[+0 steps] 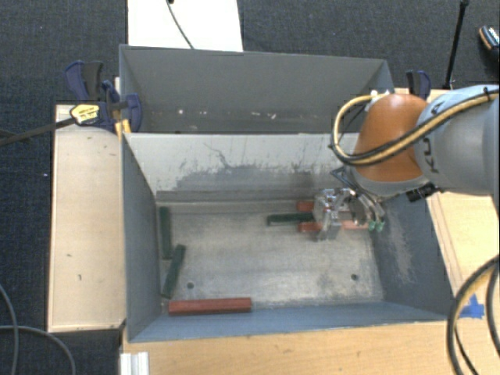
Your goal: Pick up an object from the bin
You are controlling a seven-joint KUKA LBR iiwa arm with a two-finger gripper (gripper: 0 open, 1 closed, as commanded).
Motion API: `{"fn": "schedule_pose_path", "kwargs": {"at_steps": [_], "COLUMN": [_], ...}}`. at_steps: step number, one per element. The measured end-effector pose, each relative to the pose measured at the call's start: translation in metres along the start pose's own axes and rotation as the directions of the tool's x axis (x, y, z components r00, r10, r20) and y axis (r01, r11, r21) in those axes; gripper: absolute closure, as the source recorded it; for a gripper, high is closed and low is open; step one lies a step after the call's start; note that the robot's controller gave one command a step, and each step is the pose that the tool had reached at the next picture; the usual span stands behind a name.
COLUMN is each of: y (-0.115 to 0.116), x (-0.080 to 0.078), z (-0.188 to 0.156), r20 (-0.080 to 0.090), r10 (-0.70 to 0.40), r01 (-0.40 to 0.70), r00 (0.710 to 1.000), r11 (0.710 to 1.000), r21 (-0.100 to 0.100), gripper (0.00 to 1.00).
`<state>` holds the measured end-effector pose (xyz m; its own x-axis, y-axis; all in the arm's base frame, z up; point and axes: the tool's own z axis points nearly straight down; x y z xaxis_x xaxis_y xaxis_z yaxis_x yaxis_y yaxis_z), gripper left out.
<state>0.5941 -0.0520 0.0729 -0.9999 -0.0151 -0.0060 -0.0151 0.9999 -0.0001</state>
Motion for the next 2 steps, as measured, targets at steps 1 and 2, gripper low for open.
{"fn": "schedule_pose_path", "kwargs": {"at_steps": [1,2], "y": [0.0,-0.013], "x": [0.0,0.021], "z": [0.0,-0.147], "r20": [0.0,0.004], "r10": [-0.002,-0.192], "r01": [0.002,0.192], "r00": [1.0,0.981], "r11": [1.0,0.981], "r21": [0.0,0.002], "gripper": [1.0,1.0]}}
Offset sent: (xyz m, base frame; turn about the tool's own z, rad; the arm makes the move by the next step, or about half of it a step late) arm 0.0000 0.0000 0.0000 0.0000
